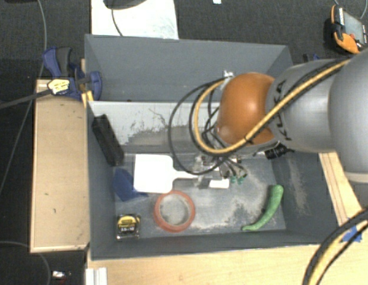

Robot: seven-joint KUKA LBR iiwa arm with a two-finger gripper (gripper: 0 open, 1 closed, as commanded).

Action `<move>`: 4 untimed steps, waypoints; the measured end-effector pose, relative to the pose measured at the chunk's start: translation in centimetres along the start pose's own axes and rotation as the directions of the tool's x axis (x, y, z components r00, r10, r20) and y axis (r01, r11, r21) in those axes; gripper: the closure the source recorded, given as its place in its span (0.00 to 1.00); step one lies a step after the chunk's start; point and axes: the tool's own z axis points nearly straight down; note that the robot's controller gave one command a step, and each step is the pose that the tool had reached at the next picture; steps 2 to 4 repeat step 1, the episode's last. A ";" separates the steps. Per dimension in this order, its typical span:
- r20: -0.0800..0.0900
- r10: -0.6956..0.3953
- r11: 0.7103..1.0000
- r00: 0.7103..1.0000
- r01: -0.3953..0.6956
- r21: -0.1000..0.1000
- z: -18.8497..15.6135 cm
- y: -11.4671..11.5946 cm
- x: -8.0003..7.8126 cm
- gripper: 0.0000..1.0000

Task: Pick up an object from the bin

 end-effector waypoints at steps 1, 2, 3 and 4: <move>-0.008 -0.001 1.000 1.000 0.001 0.001 -4.1 0.0 0.2 1.00; -0.008 -0.001 1.000 1.000 0.001 0.001 -4.1 0.0 0.2 1.00; -0.008 -0.001 1.000 1.000 0.001 0.001 -4.1 0.0 0.2 1.00; -0.008 -0.001 1.000 1.000 0.001 0.001 -4.1 0.0 0.2 1.00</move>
Offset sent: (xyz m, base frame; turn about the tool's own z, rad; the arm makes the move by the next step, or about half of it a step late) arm -0.0020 -0.0003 0.0458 -0.0002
